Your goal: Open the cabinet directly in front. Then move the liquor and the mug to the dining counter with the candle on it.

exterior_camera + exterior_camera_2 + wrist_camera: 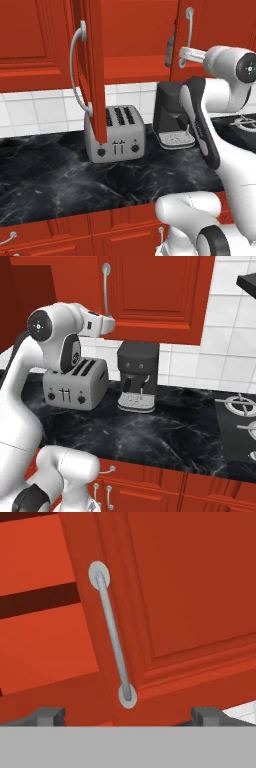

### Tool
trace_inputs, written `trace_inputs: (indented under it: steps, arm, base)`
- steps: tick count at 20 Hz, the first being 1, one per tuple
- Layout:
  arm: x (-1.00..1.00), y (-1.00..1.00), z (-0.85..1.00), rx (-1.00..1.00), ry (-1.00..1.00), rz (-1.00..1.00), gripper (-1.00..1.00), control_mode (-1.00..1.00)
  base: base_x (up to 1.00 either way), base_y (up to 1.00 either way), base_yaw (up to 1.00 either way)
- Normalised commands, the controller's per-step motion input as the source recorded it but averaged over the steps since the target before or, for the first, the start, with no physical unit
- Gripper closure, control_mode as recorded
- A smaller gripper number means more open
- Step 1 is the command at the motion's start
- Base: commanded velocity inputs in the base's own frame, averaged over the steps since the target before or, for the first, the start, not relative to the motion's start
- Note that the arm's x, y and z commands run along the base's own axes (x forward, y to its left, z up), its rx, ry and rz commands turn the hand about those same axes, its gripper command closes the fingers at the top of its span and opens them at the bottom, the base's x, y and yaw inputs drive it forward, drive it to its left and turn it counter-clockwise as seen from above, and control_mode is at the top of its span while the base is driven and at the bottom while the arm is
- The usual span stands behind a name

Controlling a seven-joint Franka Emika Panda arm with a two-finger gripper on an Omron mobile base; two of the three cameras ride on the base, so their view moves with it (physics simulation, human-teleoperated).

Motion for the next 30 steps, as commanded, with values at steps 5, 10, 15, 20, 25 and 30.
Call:
trace_inputs:
  steps: [5,10,15,20,25,30]
  arm:
    - [1.0,-0.09,-0.27,-0.01,0.13,0.0,-1.0,-1.0]
    - [1.0,-0.14,-0.35,-0.01,0.09,0.0,-1.0,-1.0]
    - [1.0,-0.16,-0.38,0.0,0.07,0.0,-1.0,-1.0]
    - [0.97,-0.19,-0.3,0.0,0.01,0.0,-1.0,-1.0]
    - [0.16,-0.01,-0.03,-0.01,0.0,0.0,1.0,-1.0]
    - [0.0,0.0,0.0,0.0,0.0,0.0,1.0,-1.0]
  base:
    - [0.0,0.0,0.0]
    - [0.0,0.0,0.0]
    - [0.0,0.0,0.0]
    - [0.0,0.0,0.0]
    - [0.0,0.0,0.0]
    - [0.0,0.0,0.0]
